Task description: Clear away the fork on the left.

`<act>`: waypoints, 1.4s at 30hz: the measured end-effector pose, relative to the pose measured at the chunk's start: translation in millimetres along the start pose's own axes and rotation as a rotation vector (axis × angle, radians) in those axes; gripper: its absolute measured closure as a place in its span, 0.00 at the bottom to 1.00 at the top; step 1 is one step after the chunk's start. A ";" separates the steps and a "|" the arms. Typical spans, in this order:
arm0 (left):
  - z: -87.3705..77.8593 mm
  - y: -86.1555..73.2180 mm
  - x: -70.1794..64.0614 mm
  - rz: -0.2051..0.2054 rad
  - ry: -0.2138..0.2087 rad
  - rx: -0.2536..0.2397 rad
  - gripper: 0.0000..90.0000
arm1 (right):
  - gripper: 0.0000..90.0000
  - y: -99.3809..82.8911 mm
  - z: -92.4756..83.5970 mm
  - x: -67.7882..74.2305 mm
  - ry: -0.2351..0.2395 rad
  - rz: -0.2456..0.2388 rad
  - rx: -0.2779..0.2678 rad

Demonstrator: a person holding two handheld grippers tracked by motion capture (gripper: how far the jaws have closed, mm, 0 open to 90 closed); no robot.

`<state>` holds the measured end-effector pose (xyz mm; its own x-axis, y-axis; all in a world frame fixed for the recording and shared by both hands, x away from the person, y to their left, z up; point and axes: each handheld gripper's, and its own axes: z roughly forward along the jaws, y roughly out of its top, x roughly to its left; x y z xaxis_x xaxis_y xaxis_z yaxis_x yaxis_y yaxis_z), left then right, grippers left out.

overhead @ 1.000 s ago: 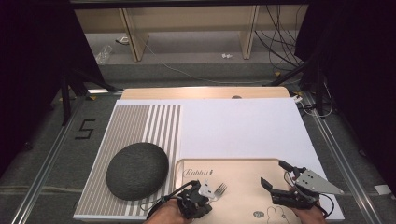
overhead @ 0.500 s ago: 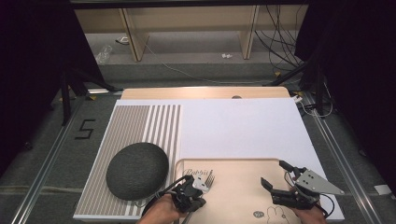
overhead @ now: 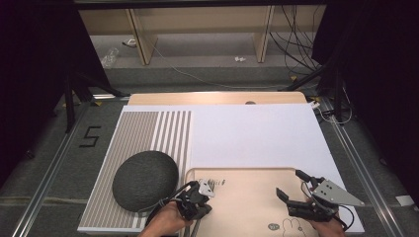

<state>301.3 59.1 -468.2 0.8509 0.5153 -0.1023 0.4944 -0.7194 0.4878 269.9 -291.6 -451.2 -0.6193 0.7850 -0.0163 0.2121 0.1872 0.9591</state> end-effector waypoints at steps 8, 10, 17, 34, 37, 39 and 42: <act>-2.3 -1.9 5.4 -0.014 0.022 0.008 0.99 | 0.15 0.0 -0.1 0.2 0.001 -0.005 0.002; -2.7 -2.1 6.4 -0.019 0.022 0.010 0.99 | 0.15 0.1 -0.1 0.3 0.001 -0.004 0.000; -4.3 -3.7 8.7 -0.018 0.029 0.017 0.99 | 0.15 0.0 0.1 0.7 0.002 -0.006 -0.001; -7.4 -6.6 17.0 -0.037 0.032 0.027 0.99 | 0.15 0.1 0.0 0.7 0.005 0.001 -0.001; -7.7 -7.0 17.2 -0.028 0.026 0.024 0.96 | 0.15 -0.1 0.3 0.5 0.005 0.003 -0.003; -8.2 -7.2 16.3 -0.010 0.025 0.016 0.92 | 0.15 -0.3 0.3 0.3 0.005 0.002 0.000; -11.4 -6.2 15.3 0.004 0.007 -0.009 0.77 | 0.15 -0.2 0.0 0.6 0.004 -0.004 0.001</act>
<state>309.2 76.7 -462.8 0.8517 0.5156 -0.0938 0.4890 -0.7174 0.4962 269.5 -291.2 -451.5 -0.6230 0.7820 -0.0185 0.2107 0.1906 0.9588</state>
